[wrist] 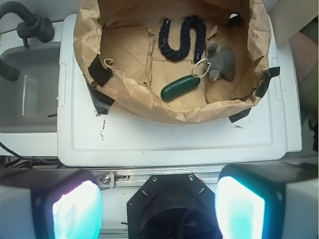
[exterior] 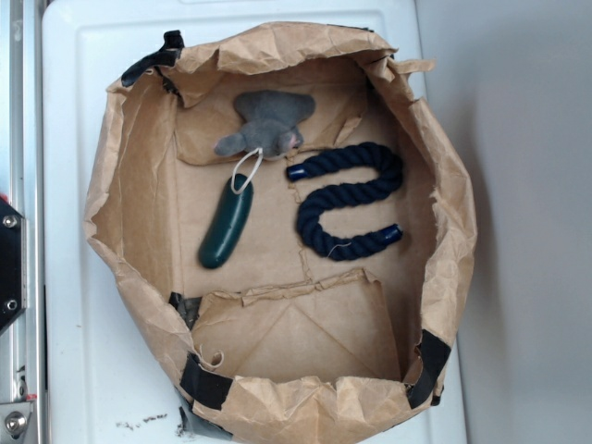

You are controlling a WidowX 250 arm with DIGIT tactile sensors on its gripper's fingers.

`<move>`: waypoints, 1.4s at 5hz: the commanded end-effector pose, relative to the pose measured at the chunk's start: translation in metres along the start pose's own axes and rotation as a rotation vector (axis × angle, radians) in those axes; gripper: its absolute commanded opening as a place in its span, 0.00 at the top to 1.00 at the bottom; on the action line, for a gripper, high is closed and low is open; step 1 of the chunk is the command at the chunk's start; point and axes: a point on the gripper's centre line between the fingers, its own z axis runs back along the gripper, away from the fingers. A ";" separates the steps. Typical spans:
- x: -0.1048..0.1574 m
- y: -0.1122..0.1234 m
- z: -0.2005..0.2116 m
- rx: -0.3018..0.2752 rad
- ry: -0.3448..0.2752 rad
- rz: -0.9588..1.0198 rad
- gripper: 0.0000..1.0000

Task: Grab the gray animal.

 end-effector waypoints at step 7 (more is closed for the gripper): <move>0.157 -0.015 -0.074 -0.135 0.060 -0.232 0.00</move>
